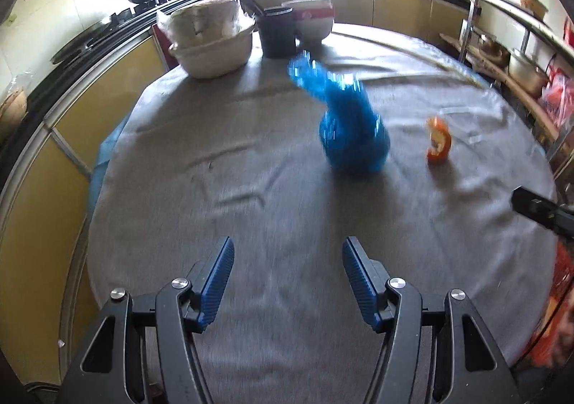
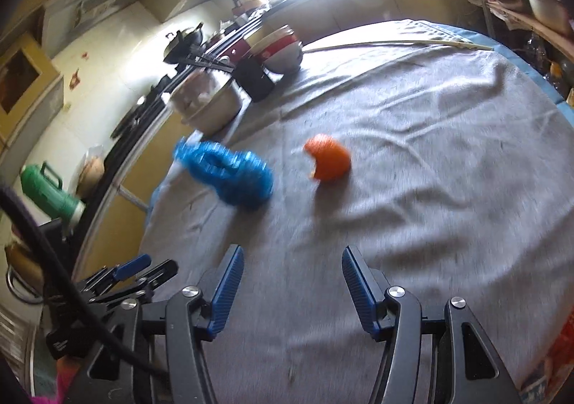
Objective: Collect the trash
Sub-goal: 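Grasp the blue plastic bag with the left tool while the right tool grasps the orange peel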
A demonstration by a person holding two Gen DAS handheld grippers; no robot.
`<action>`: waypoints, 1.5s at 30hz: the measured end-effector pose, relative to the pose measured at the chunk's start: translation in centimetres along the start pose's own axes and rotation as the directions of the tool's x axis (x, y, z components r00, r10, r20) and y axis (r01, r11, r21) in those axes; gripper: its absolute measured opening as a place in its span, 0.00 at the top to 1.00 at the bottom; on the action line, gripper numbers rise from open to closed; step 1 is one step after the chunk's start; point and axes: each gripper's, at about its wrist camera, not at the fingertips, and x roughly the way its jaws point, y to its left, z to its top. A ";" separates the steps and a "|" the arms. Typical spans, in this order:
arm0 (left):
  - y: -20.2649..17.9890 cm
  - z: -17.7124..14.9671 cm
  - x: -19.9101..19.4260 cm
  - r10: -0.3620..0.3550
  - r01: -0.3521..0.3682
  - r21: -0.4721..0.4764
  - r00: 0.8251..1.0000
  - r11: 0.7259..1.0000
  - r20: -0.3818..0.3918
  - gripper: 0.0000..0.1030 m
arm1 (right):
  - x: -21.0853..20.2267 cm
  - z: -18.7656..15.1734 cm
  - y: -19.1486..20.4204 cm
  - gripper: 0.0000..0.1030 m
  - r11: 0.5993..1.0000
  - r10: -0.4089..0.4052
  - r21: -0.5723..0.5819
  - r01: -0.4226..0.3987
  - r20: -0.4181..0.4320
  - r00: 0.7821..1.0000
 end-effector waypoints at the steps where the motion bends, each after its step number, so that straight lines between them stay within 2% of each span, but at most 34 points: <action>1: 0.1 0.8 0.2 -0.010 0.010 -0.010 1.000 1.000 0.001 0.38 | 0.5 0.7 -0.3 0.41 1.000 -0.001 0.005 0.001 0.005 1.000; 8: 0.2 6.6 1.6 -0.117 0.118 -0.077 0.993 0.990 0.011 0.36 | 4.3 4.7 -1.8 0.41 0.997 0.043 0.067 -0.044 0.015 0.999; 15: -1.2 9.9 4.3 -0.184 0.182 -0.108 0.983 0.977 -0.008 0.36 | 7.6 7.5 -3.0 0.41 0.986 0.076 0.146 -0.079 0.028 0.997; 18: -1.4 10.2 5.4 -0.241 0.239 -0.138 0.971 0.961 0.002 0.38 | 9.5 8.0 -2.9 0.45 0.990 0.036 0.134 -0.035 -0.006 0.999; 20: -1.7 10.3 6.0 -0.273 0.271 -0.145 0.962 0.952 0.001 0.63 | 10.0 8.0 -3.0 0.58 0.991 0.015 0.135 -0.014 -0.006 1.000; 21: -1.8 10.3 6.4 -0.280 0.275 -0.145 0.960 0.951 -0.016 0.74 | 10.2 8.0 -2.8 0.61 0.993 -0.009 0.118 0.010 -0.008 1.000; 27: -2.1 9.0 5.4 -0.280 0.279 -0.138 0.960 0.950 0.012 0.79 | 9.9 7.3 -2.2 0.65 0.997 -0.076 0.027 0.077 -0.031 0.997; 30: -1.6 8.1 3.9 -0.276 0.278 -0.140 0.961 0.950 0.037 0.80 | 9.1 6.6 -2.5 0.68 0.997 -0.068 0.030 0.069 -0.021 0.997; 33: -1.0 6.9 1.9 -0.264 0.270 -0.138 0.962 0.953 0.065 0.80 | 7.7 6.0 -2.3 0.76 0.998 -0.064 0.016 0.064 -0.003 0.998; 37: -0.6 5.4 -0.3 -0.247 0.256 -0.135 0.966 0.957 0.082 0.80 | 6.6 5.4 -2.0 0.78 0.996 -0.084 0.001 0.084 -0.002 0.996; 40: -0.4 4.4 -1.2 -0.240 0.251 -0.135 0.967 0.959 0.090 0.80 | 6.3 5.3 -2.7 0.75 0.996 -0.062 0.057 0.063 -0.018 0.998; 41: -0.3 3.9 -1.5 -0.239 0.249 -0.133 0.967 0.959 0.092 0.80 | 6.2 5.3 -3.0 0.69 0.996 -0.047 0.081 0.048 -0.017 0.999; 42: -0.3 3.6 -1.6 -0.237 0.248 -0.131 0.967 0.960 0.092 0.80 | 6.1 5.3 -3.2 0.62 0.994 -0.033 0.107 0.035 -0.020 0.999; 43: -0.4 3.2 -1.7 -0.234 0.244 -0.128 0.968 0.961 0.090 0.80 | 6.0 5.3 -3.3 0.34 0.992 -0.033 0.121 0.036 -0.028 0.999; 44: -0.4 2.9 -1.7 -0.233 0.243 -0.124 0.969 0.962 0.087 0.80 | 6.0 5.3 -3.3 0.26 0.991 -0.039 0.123 0.042 -0.030 0.999; 45: -0.4 2.7 -1.7 -0.234 0.242 -0.121 0.969 0.963 0.083 0.80 | 5.8 5.3 -3.3 0.26 0.992 -0.044 0.120 0.045 -0.015 0.999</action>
